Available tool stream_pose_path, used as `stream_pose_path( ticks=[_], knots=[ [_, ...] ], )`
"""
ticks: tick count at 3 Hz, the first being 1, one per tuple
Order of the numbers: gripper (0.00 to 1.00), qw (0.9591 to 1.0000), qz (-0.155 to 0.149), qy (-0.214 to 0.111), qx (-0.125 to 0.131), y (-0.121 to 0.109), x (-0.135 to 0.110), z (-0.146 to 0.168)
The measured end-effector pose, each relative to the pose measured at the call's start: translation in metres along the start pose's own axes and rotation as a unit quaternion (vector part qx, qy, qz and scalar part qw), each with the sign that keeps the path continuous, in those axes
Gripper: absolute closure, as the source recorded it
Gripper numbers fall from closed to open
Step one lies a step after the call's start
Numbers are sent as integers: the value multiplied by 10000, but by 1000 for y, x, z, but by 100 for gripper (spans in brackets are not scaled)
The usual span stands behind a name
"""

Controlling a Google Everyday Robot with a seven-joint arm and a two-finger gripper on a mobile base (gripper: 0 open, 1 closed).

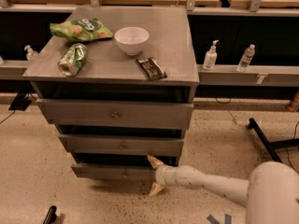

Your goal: Open bottom drawer

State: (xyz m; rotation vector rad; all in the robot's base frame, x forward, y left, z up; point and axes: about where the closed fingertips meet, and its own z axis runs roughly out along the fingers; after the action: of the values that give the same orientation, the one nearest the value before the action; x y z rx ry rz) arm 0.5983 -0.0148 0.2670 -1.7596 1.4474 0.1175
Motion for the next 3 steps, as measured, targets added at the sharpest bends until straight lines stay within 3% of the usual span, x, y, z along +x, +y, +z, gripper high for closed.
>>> stream_pose_path(
  ticks=[1, 2, 3],
  knots=[
    [0, 9989, 128, 244, -376, -7, 27, 31],
    [12, 9969, 271, 408, -615, -9, 51, 50],
    [12, 9950, 364, 558, -742, -12, 68, 64]
  ],
)
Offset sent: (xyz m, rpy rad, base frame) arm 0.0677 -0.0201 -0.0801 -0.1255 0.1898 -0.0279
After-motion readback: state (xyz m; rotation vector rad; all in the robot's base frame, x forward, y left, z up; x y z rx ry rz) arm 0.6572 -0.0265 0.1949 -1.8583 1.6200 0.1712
